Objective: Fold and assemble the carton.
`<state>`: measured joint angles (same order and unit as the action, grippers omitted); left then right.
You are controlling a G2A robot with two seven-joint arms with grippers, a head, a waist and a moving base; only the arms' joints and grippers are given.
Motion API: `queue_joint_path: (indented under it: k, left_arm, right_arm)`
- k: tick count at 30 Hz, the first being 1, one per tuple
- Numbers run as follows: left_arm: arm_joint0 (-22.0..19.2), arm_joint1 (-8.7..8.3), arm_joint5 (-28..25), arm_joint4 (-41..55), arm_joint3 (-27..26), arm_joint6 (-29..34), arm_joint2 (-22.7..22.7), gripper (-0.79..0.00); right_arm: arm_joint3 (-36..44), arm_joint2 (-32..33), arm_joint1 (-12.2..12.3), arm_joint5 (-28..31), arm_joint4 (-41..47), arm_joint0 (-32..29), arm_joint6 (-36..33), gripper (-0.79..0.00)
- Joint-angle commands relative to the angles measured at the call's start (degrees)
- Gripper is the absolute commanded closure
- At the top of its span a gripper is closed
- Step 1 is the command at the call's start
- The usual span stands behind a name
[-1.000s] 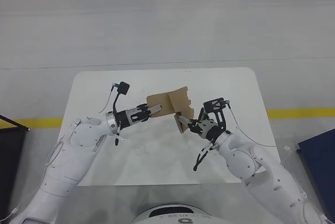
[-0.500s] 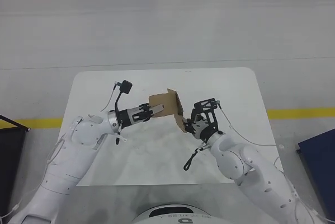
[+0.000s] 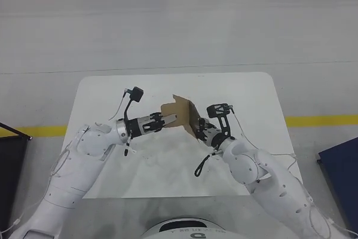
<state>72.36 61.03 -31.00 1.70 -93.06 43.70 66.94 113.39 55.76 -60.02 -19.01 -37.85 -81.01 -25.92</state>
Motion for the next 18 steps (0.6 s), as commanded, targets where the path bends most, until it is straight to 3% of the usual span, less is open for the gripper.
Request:
queue_joint_path:
  k: [1,9,10,11,12,13,18]
  left_arm:
    - [0.1,-0.03,-0.02,-0.08,-0.03,0.06,0.0,0.0]
    - [1.02,-0.27,0.23,-1.5,-1.09,0.46,0.18,0.0]
    - [1.16,-0.32,0.47,-2.02,-1.4,0.78,0.08,-0.068]
    - [1.3,-0.35,0.78,-2.35,-1.64,1.01,-0.04,-0.265]
    - [1.39,-0.36,1.14,-2.52,-1.77,1.2,-0.17,-0.665]
    - [1.44,-0.37,1.52,-2.71,-1.79,1.31,-0.3,-0.785]
    - [1.22,-0.29,2.48,-3.03,-1.55,1.94,-1.44,-0.785]
  right_arm:
    - [0.07,0.83,-0.13,-0.64,0.66,-0.34,1.75,0.0]
    - [1.55,5.12,-0.49,-4.46,-0.13,-3.28,10.65,0.0]
    - [1.94,5.78,-0.52,-4.56,0.23,-3.8,11.59,0.0]
    - [2.29,6.46,-0.54,-4.64,0.31,-4.3,12.6,0.0]
    - [2.6,7.09,-0.56,-4.67,0.3,-4.82,13.61,0.0]
    - [2.92,7.67,-0.57,-4.64,0.2,-5.33,14.57,0.0]
    - [4.73,9.88,-0.68,-3.06,-0.65,-7.8,19.14,0.0]
